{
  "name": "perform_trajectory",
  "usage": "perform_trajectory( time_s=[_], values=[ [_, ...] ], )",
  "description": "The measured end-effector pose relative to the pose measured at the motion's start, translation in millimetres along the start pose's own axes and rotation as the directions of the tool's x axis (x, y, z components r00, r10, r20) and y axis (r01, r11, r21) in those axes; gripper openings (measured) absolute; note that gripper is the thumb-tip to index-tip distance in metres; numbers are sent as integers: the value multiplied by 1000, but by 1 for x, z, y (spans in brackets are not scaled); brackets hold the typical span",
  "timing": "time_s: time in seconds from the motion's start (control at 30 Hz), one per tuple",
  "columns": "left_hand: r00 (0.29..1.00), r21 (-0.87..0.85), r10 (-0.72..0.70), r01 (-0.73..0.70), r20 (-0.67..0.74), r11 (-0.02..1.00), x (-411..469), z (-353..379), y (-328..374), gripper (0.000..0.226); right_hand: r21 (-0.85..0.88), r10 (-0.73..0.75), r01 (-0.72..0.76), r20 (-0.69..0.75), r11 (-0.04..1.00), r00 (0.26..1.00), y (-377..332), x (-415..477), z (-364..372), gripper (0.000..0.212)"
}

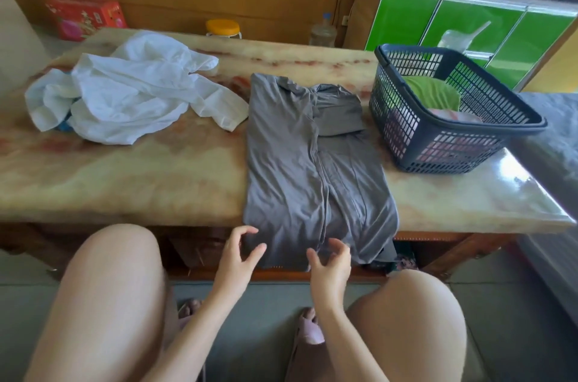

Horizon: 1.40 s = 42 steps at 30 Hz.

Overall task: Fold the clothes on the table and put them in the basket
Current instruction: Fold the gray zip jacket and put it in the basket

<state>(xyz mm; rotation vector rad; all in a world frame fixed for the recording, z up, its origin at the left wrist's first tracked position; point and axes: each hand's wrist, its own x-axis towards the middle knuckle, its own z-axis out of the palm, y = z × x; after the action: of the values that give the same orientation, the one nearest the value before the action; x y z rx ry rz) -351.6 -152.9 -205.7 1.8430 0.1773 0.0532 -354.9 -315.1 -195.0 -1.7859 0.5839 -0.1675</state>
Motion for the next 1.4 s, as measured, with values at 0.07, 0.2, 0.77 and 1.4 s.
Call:
perform_trajectory(
  time_s=[0.07,0.2,0.77,1.4],
  values=[
    [999,53,40,-42,37,998,2,3,-3,25,46,54,-55,19,997,998,4,7,-1,38],
    [999,171,34,-32,-11,985,2,-1,-7,32,24,97,-98,28,995,995,10,14,-4,35],
    [973,231,223,-230,58,945,-9,-10,-15,29,-303,73,-76,-21,950,997,6,15,-17,16],
    [926,441,343,-377,157,815,165,50,153,18,-395,-181,98,-178,913,967,-137,167,-45,51]
  ],
)
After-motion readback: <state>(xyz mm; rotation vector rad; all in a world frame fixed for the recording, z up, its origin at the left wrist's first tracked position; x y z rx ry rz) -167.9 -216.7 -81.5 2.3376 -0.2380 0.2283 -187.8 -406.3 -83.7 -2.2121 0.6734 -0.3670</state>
